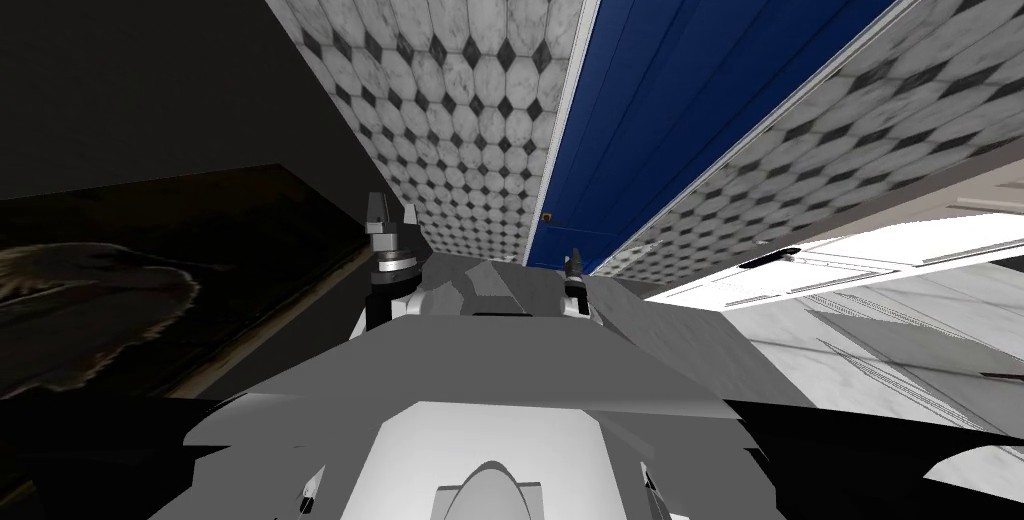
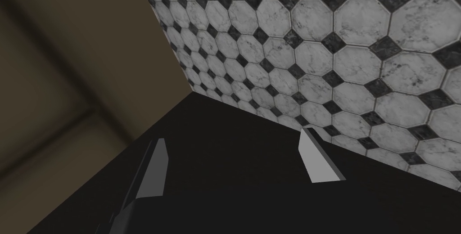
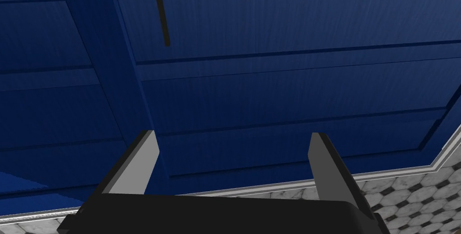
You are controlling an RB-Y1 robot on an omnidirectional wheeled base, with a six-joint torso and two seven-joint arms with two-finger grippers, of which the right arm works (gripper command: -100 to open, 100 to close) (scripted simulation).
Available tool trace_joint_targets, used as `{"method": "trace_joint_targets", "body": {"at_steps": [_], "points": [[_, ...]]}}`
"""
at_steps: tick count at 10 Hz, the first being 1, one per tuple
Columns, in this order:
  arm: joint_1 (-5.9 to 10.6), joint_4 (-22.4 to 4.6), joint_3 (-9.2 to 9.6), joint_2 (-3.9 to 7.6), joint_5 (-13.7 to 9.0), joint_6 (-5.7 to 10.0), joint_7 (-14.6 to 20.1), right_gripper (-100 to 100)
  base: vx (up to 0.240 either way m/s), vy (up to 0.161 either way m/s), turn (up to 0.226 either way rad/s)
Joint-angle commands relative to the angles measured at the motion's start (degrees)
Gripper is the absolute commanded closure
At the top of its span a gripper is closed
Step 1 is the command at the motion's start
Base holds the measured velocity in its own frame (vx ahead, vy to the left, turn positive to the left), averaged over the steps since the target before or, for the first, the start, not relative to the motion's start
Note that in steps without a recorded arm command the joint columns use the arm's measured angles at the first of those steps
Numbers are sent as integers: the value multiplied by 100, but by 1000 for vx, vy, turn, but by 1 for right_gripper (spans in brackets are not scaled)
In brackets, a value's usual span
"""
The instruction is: Pull the door open
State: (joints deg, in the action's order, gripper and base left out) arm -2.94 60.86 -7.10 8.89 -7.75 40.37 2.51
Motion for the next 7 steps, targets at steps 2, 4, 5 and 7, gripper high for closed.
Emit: {"method": "trace_joint_targets", "body": {"at_steps": [2,4,5,7], "points": [[154,-417,-56,22,-30,108,-5,-100,96,-10,91],[271,-719,-97,42,-53,182,-5,-100,109,-30,105],[328,-868,-117,52,-64,219,-5,-100,99,-32,92],[443,-1165,-157,72,-87,292,-6,-100,88,-23,92]]}}
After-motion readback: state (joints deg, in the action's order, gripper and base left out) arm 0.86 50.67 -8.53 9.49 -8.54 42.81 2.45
